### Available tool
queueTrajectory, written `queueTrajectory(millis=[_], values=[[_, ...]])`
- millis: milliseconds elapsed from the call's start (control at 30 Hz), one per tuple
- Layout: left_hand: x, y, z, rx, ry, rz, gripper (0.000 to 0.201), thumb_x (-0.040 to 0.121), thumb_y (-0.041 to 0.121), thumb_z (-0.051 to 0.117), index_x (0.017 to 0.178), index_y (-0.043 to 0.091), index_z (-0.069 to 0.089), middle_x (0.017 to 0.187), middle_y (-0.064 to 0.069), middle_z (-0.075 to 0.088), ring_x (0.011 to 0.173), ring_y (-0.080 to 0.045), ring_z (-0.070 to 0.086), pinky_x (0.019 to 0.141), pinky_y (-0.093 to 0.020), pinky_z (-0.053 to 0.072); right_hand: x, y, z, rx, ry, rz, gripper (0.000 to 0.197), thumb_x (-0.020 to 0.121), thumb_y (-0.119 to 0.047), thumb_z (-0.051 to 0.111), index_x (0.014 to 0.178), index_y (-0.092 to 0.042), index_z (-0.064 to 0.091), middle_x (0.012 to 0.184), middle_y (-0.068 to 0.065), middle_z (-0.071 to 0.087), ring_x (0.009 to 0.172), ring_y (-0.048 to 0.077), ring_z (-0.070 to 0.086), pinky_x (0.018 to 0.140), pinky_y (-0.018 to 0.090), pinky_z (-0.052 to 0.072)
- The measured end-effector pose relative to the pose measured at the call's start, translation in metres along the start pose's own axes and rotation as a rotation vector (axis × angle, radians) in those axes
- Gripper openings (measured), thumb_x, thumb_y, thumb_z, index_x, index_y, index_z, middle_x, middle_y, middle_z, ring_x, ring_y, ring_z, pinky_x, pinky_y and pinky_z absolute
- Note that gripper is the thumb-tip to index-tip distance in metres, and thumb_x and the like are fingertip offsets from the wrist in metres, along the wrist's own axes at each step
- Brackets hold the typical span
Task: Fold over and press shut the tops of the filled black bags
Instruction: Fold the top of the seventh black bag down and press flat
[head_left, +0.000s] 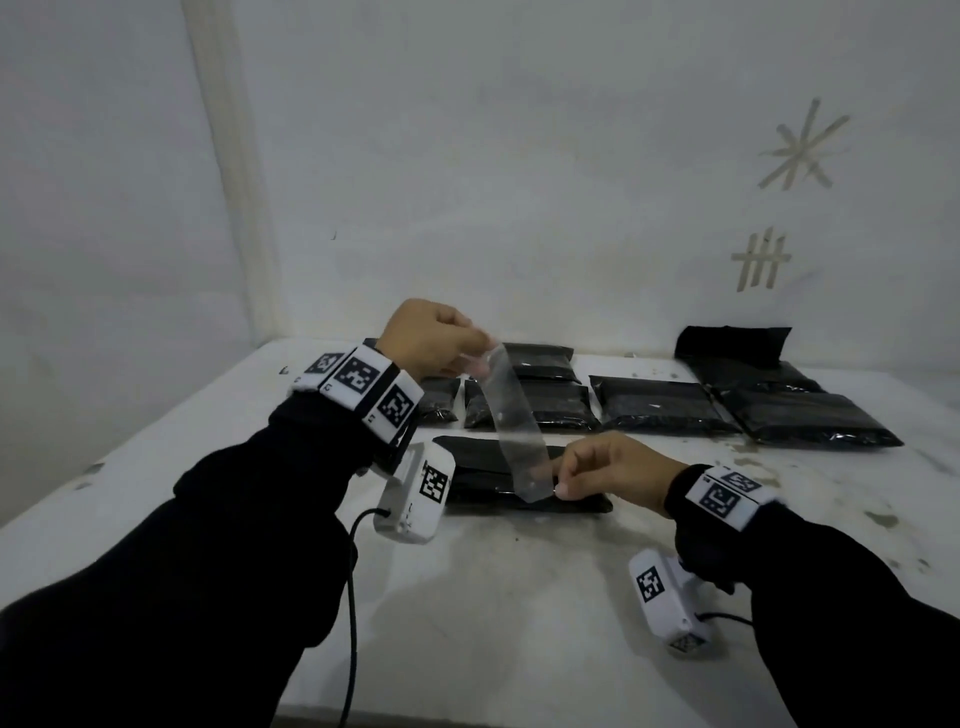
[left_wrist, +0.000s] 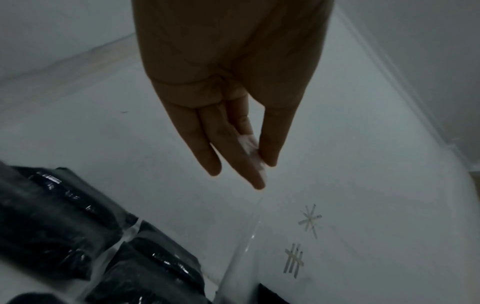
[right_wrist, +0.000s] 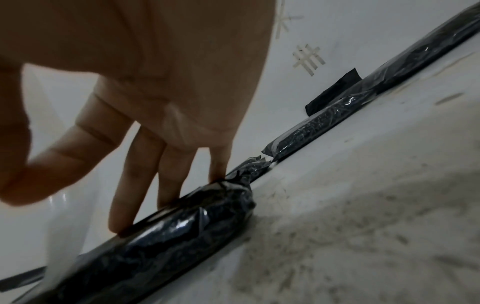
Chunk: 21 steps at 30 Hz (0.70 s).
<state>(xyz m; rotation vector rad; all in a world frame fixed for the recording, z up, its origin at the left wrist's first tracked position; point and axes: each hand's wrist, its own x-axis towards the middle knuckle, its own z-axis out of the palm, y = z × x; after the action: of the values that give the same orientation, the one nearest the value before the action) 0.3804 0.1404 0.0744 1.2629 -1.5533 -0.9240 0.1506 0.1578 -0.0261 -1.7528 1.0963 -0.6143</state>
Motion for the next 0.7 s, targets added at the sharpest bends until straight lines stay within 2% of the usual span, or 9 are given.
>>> queueTrajectory(millis=[67,167,200,267,333,367,467,600,700], values=[[-0.001,-0.010,0.000,-0.107,-0.007,-0.071,0.009,0.078,0.001,0.072,0.075,0.001,0.063,0.071,-0.013,0.068,0.052,-0.014,0.068,0.058,-0.025,0.058,0.002,0.001,-0.004,0.009,0.010,0.006,0.019,0.078,0.011,0.065,0.067,-0.003,0.059,0.101,0.013,0.071,0.096,0.010,0.068,0.076,0.016,0.049],[-0.001,-0.018,0.000,-0.175,-0.006,-0.126,0.012,0.080,0.005,0.071,0.073,0.006,0.063,0.067,-0.007,0.068,0.053,-0.015,0.068,0.064,-0.028,0.058,0.006,-0.001,-0.005,0.049,0.081,0.010,0.029,0.072,-0.007,0.076,0.072,-0.014,0.048,0.106,0.029,0.066,0.092,0.022,0.066,0.078,0.025,0.047],[-0.002,-0.017,0.001,-0.182,-0.017,-0.122,0.012,0.080,0.007,0.072,0.072,0.007,0.063,0.067,-0.006,0.069,0.054,-0.015,0.068,0.066,-0.029,0.058,0.008,-0.001,-0.005,0.056,0.110,0.019,0.034,0.073,-0.010,0.078,0.077,-0.016,0.045,0.107,0.029,0.065,0.090,0.022,0.065,0.082,0.030,0.046],[-0.005,-0.007,0.003,-0.214,-0.068,-0.097,0.011,0.081,0.008,0.070,0.073,0.007,0.063,0.067,-0.004,0.069,0.057,-0.015,0.068,0.068,-0.029,0.058,0.011,-0.002,-0.003,0.020,0.153,0.047,0.037,0.074,-0.020,0.077,0.095,-0.018,0.047,0.104,0.020,0.070,0.091,0.021,0.065,0.091,0.034,0.046],[-0.010,0.008,0.009,-0.241,-0.151,-0.059,0.009,0.082,0.008,0.068,0.074,0.008,0.063,0.066,-0.002,0.070,0.058,-0.014,0.068,0.066,-0.026,0.059,0.015,-0.003,-0.003,-0.036,0.161,0.055,0.058,0.066,-0.036,0.078,0.113,-0.026,0.046,0.099,0.011,0.071,0.095,0.019,0.065,0.095,0.033,0.044],[-0.013,0.017,0.012,-0.248,-0.186,-0.035,0.010,0.082,0.007,0.068,0.074,0.008,0.063,0.066,-0.001,0.070,0.057,-0.013,0.068,0.062,-0.023,0.059,0.017,-0.004,-0.002,-0.055,0.157,0.046,0.063,0.062,-0.040,0.078,0.116,-0.031,0.046,0.097,0.007,0.071,0.096,0.018,0.065,0.096,0.032,0.045],[-0.019,0.040,0.021,-0.249,-0.254,0.013,0.010,0.083,0.005,0.067,0.074,0.008,0.062,0.069,-0.002,0.066,0.053,-0.013,0.067,0.050,-0.017,0.052,0.019,-0.009,0.000,-0.088,0.138,0.002,0.050,0.071,-0.027,0.078,0.112,-0.035,0.052,0.102,0.000,0.062,0.103,0.015,0.061,0.098,0.029,0.046],[-0.021,0.053,0.026,-0.239,-0.275,0.029,0.010,0.083,0.005,0.067,0.075,0.009,0.062,0.070,-0.003,0.064,0.053,-0.014,0.068,0.045,-0.017,0.048,0.016,-0.009,-0.004,-0.113,0.131,-0.026,0.036,0.078,-0.018,0.075,0.113,-0.018,0.064,0.111,-0.007,0.061,0.106,0.005,0.057,0.100,0.026,0.043],[-0.019,0.048,0.022,-0.253,-0.229,0.018,0.010,0.083,0.004,0.067,0.074,0.007,0.063,0.070,-0.004,0.063,0.054,-0.015,0.068,0.045,-0.018,0.050,0.013,-0.002,-0.007,-0.067,0.139,-0.036,0.013,0.081,-0.011,0.070,0.093,-0.006,0.070,0.109,0.006,0.069,0.102,0.012,0.063,0.102,0.030,0.043]])
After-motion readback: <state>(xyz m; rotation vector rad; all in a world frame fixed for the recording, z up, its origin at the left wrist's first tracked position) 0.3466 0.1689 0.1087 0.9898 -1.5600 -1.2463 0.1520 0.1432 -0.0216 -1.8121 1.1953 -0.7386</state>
